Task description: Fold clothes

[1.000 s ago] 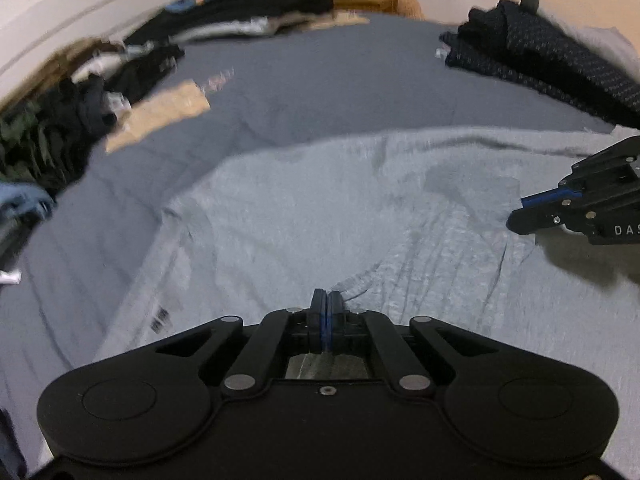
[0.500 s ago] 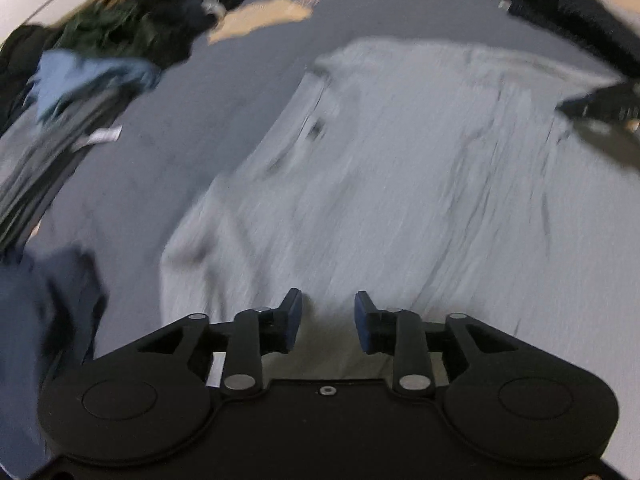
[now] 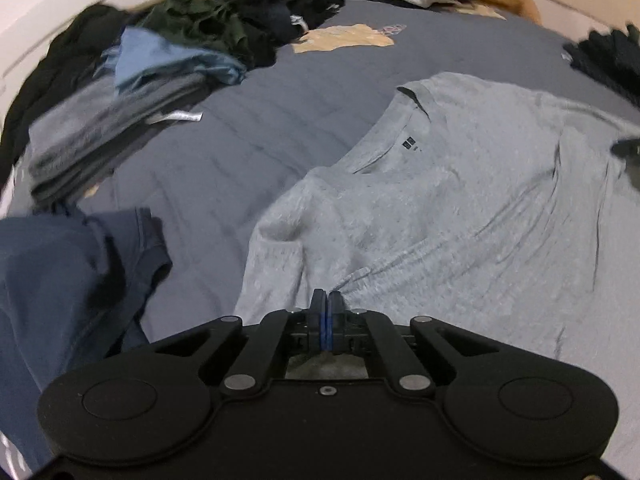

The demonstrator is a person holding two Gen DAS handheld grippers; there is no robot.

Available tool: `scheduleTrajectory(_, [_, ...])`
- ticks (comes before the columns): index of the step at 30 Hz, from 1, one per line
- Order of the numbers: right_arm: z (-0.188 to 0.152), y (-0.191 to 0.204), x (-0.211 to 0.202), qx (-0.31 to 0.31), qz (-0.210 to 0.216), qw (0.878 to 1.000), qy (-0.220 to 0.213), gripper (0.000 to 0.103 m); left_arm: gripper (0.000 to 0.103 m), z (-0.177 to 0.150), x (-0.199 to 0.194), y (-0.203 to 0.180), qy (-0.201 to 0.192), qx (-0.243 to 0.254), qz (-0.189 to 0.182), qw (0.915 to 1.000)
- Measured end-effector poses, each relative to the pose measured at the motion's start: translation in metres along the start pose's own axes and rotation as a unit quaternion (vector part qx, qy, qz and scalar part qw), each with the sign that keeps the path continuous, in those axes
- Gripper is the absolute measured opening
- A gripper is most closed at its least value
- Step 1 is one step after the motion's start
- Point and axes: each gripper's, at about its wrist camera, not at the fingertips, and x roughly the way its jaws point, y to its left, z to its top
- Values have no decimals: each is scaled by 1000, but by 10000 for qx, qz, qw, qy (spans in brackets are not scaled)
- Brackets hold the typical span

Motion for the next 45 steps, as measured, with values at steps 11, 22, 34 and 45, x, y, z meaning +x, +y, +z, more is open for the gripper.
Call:
scheduleTrajectory(11, [13,9,-24,-108,33,9998,164,42,52,-38,-108,-25,-1129,-903,892,9855])
scheduleTrajectory(22, [19,42,-93,-169,476,9985,-202,50,49,-127,-129,-117,-681,-1813,1660,9669])
scheduleTrajectory(34, [-22,20,-142,462,994,9929,-464,59,30,-151,-88,-128,-910,-2630,1592,9472])
scheduleTrajectory(45, [-29,-35,-137,722,-224,9965,-348,60,35,-164,-141,-103,-1637,-3200,1917,9132])
